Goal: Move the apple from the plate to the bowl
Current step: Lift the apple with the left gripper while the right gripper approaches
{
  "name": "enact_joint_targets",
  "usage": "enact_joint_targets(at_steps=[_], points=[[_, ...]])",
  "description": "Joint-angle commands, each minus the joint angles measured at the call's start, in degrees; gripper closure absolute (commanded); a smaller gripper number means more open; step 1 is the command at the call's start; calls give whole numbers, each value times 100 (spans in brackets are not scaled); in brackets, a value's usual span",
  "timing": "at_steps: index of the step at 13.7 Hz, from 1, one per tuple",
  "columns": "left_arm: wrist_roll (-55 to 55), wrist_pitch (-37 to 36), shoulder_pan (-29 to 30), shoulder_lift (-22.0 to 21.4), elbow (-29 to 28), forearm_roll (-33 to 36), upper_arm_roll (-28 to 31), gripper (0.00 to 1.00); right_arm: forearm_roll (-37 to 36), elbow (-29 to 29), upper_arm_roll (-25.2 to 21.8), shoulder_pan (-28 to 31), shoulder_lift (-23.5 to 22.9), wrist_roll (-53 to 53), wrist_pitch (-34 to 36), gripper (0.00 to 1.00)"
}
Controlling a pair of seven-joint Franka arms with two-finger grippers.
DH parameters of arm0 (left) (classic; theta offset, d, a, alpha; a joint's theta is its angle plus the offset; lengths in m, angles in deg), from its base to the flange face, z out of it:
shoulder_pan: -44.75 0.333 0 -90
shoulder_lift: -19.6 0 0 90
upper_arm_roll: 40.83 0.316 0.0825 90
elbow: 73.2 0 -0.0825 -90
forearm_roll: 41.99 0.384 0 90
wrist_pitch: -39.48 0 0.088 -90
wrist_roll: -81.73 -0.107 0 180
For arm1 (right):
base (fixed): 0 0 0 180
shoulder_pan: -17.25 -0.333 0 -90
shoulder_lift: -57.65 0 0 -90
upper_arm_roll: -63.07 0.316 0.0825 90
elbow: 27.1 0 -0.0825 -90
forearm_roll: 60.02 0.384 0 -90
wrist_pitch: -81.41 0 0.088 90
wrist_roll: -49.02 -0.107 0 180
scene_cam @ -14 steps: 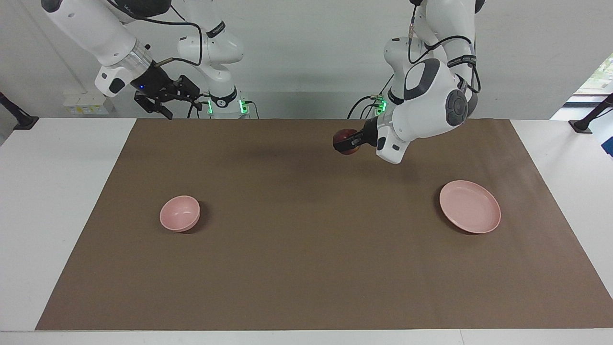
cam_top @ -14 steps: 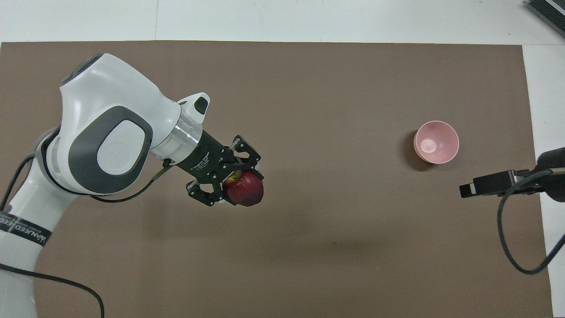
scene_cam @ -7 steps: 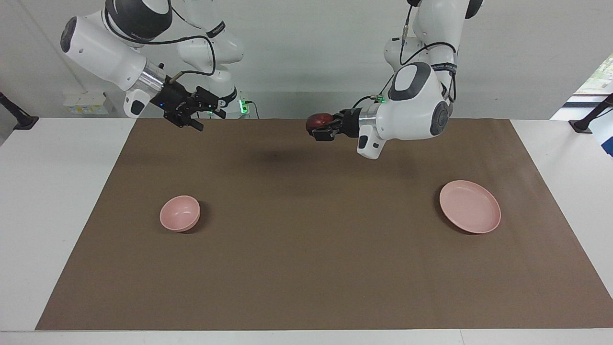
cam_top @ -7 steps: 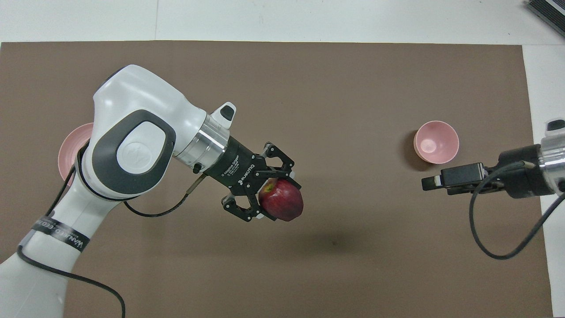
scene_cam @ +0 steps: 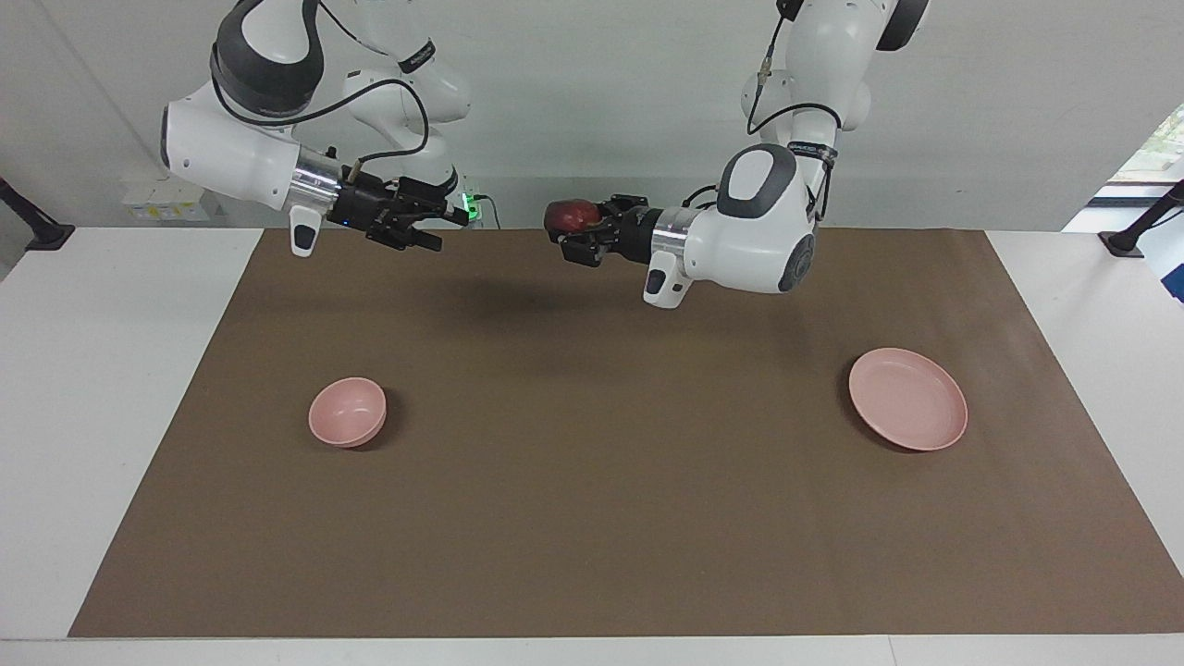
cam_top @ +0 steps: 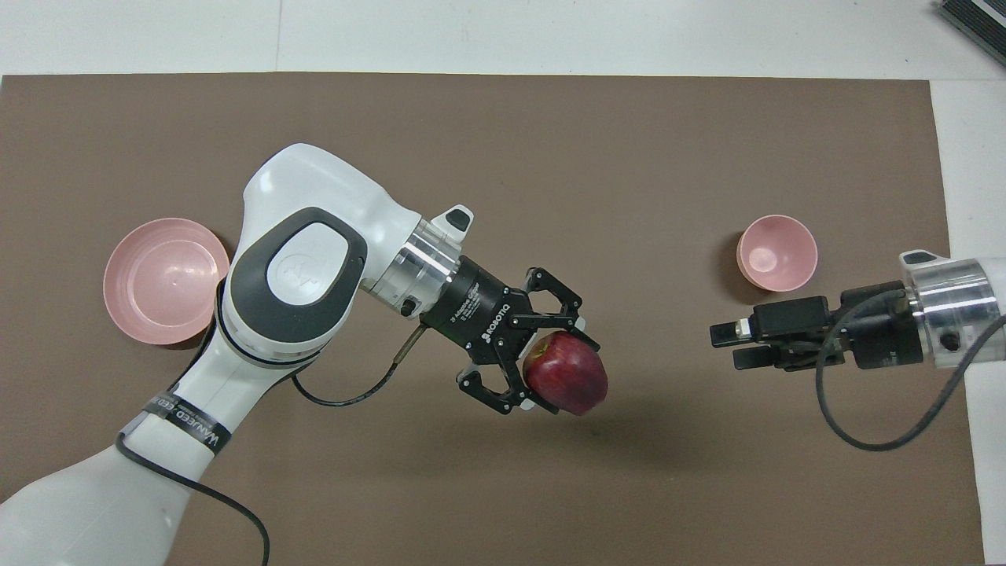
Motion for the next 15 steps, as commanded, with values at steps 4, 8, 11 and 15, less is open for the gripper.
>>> enact_joint_targets(at_steps=[4,8,11,15], points=[[139,389,-89,182,10,-1019,-44,100,743,-506,39,226,362,-584,253,0],[113,451,-107,332,28,-1361,-316,100,1050,-507,30,226,362,-663,430,0],[139,810,-334,498,72,-1450,-440,100,1060,-515,30,156,371,-672,439,0],[174,1056,-370,1043,431,-1477,-747,100,1060,-603,56,138,459,-698,535,0]])
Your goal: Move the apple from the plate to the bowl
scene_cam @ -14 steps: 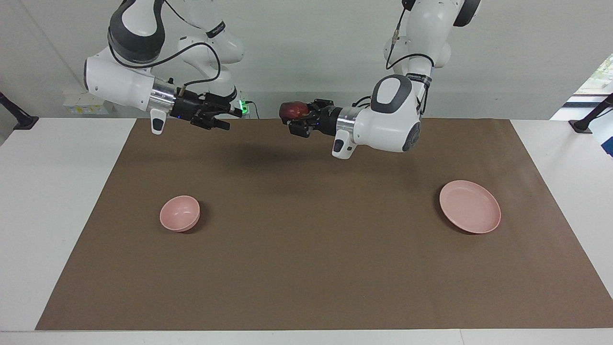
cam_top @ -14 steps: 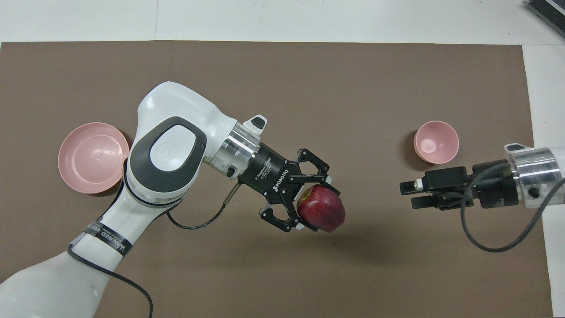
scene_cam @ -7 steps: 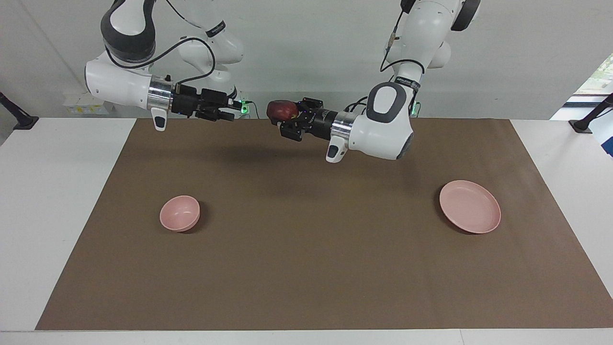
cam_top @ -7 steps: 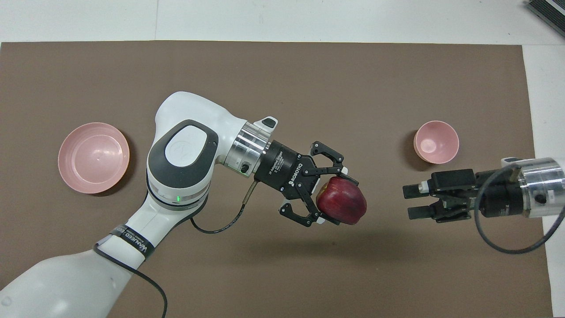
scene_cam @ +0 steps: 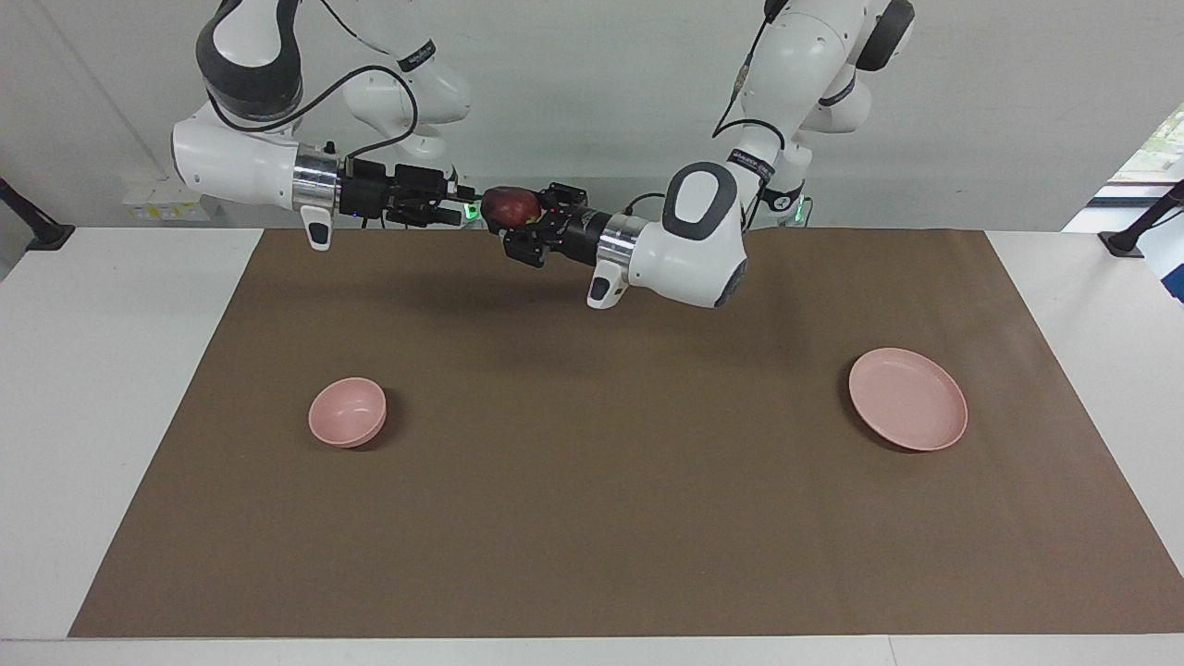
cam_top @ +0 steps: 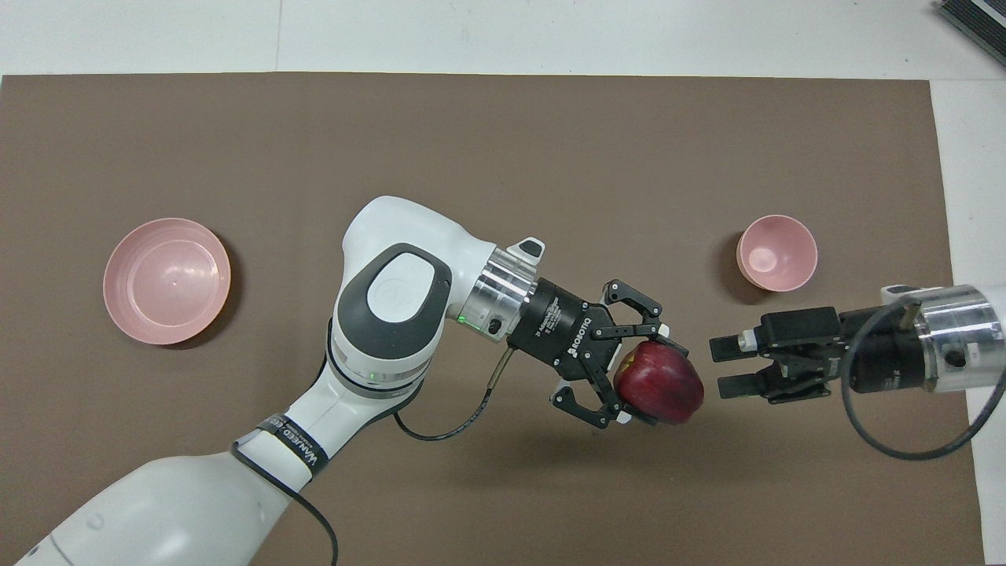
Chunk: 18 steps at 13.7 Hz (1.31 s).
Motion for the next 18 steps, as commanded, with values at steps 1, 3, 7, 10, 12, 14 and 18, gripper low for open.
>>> enact_joint_targets(at_steps=[1,3,7,10,12,14,18], points=[[149,169,-56,526,488,-110,-160,100,131,-189,18,21,205,-106,106,0],[508,125,-29,755,682,-102,-327,100,61,-241,18,21,240,-27,98,0],[1026,82,-3,826,753,-128,-372,100,-115,-259,35,30,249,123,45,0],[1309,73,15,826,788,-145,-415,100,-115,-259,35,56,240,132,45,0],[1380,73,6,800,841,-145,-451,100,-185,-259,35,56,240,106,-68,0],[1415,108,-38,800,902,-137,-538,100,-273,-259,35,39,240,53,-218,0],[1398,47,67,738,885,-32,-486,100,-317,-259,53,21,240,35,-359,0]])
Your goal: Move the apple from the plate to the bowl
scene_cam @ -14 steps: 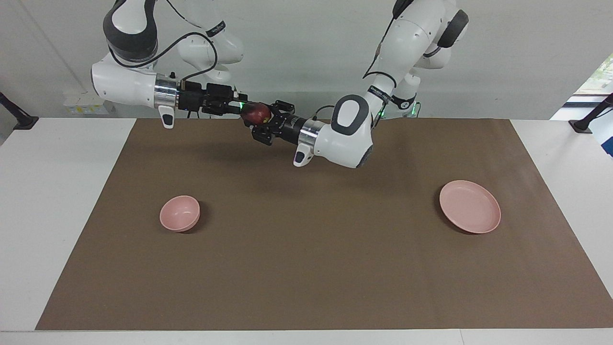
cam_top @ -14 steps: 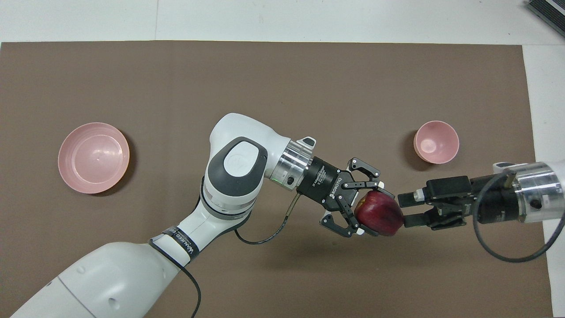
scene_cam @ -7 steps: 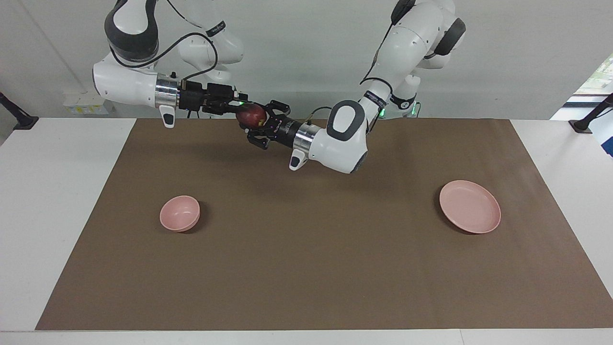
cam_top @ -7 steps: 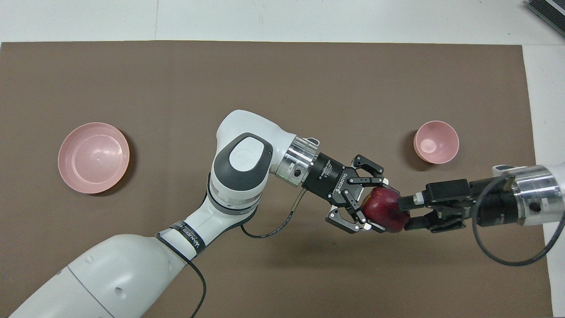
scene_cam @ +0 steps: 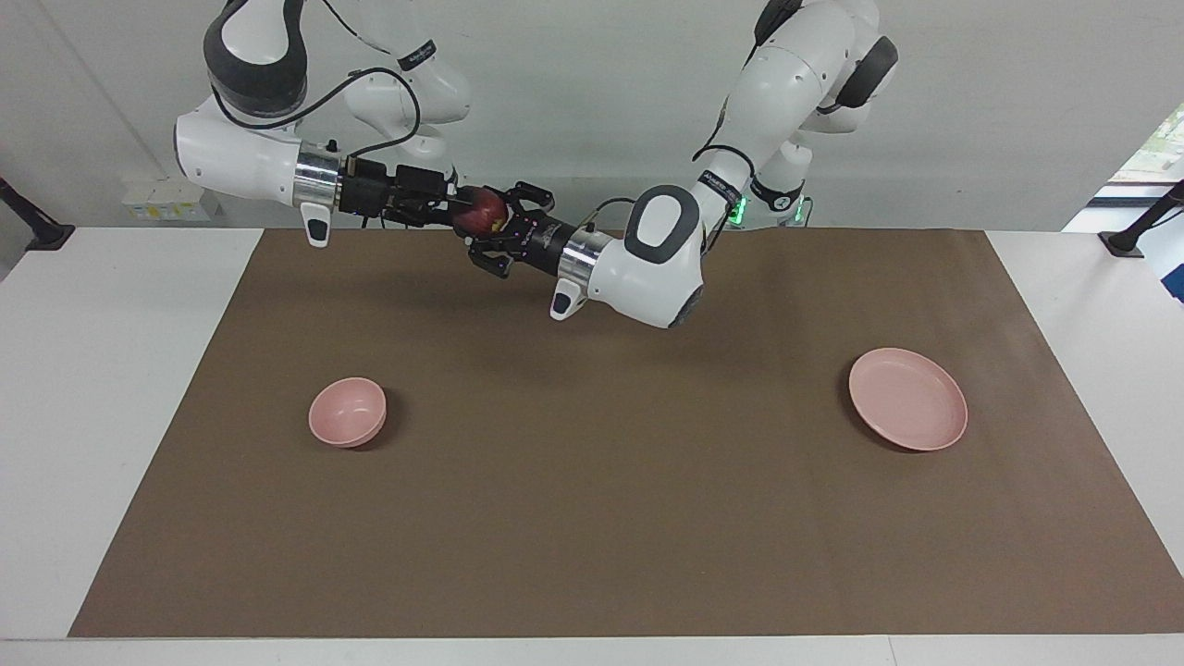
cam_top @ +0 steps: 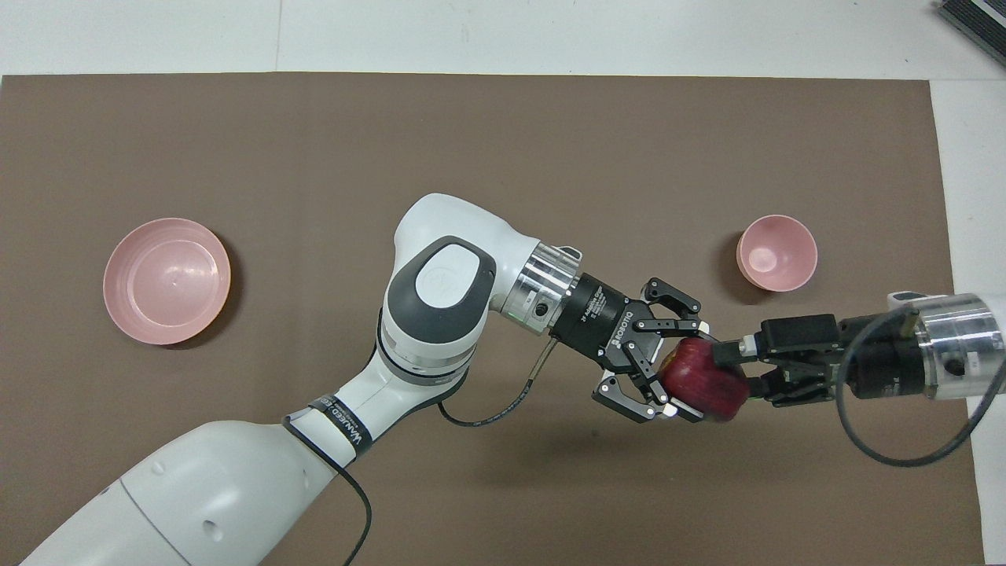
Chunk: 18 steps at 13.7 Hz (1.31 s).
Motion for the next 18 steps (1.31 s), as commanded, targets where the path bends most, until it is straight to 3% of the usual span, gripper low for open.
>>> enact_joint_targets(at_steps=[1,17,18], points=[[133,-51,110,6,79,68,-5,100,-93,-104,35,7,105,18,-63,0],[-7,450,-170,-3,131,78,-145,100,-93,-104,35,68,105,9,534,0],[1,450,-162,-3,131,69,-145,100,-102,-95,27,86,105,9,570,10]])
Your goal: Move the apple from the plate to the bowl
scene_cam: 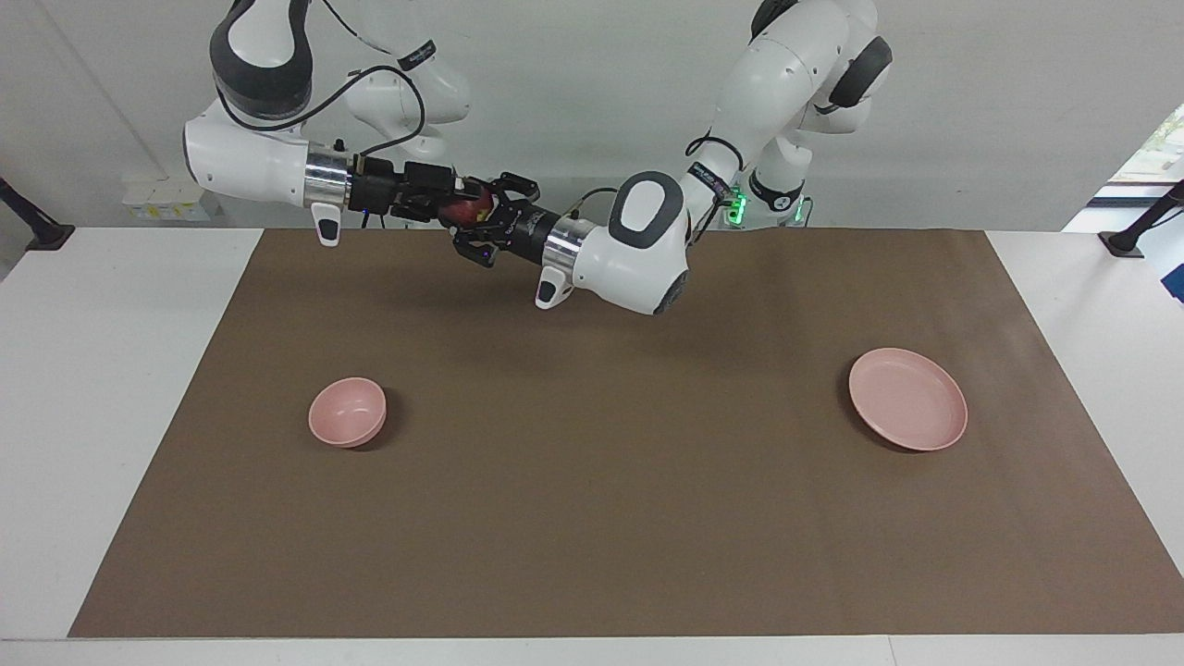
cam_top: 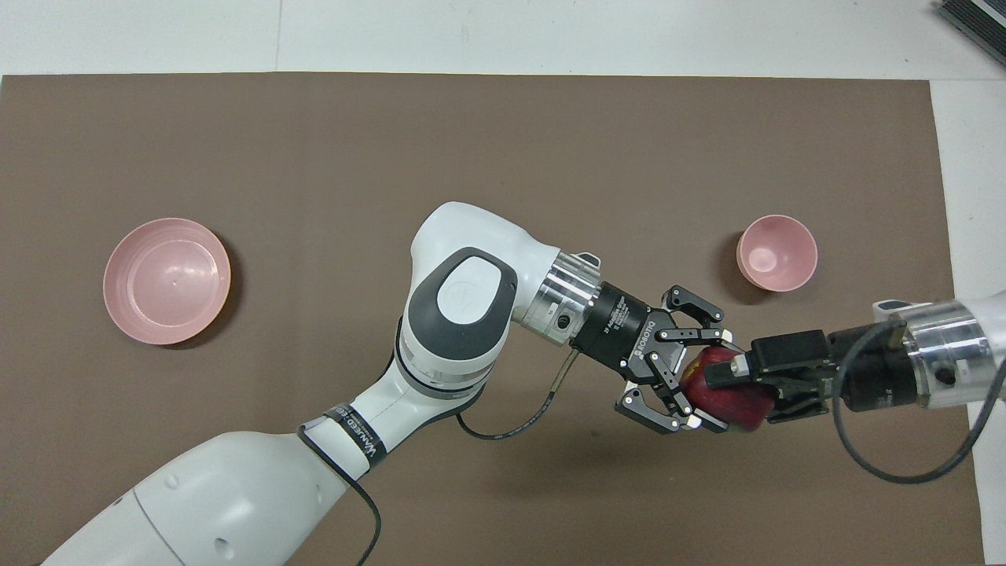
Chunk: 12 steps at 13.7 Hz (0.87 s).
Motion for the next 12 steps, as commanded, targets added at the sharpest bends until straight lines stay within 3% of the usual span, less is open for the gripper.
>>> enact_joint_targets(at_steps=[1,3,4,5,6,10,12], points=[[25,89,-47,-3,80,33,27,100,-82,-59,6,73,105,9,120,21],[25,89,-47,-3,71,42,27,100,-82,-42,15,20,88,-8,59,46],[17,98,-56,-12,71,42,35,100,-82,-33,15,11,79,-17,41,69],[8,177,-73,-64,71,68,53,61,-82,-24,15,11,70,-78,41,98],[-1,447,-160,-177,71,234,53,1,-91,-16,15,11,61,-235,32,100],[8,818,-117,-301,45,648,79,0,-450,247,15,37,-131,-219,32,100],[8,810,14,-371,45,1217,184,0,-784,432,6,99,-272,-88,32,100]])
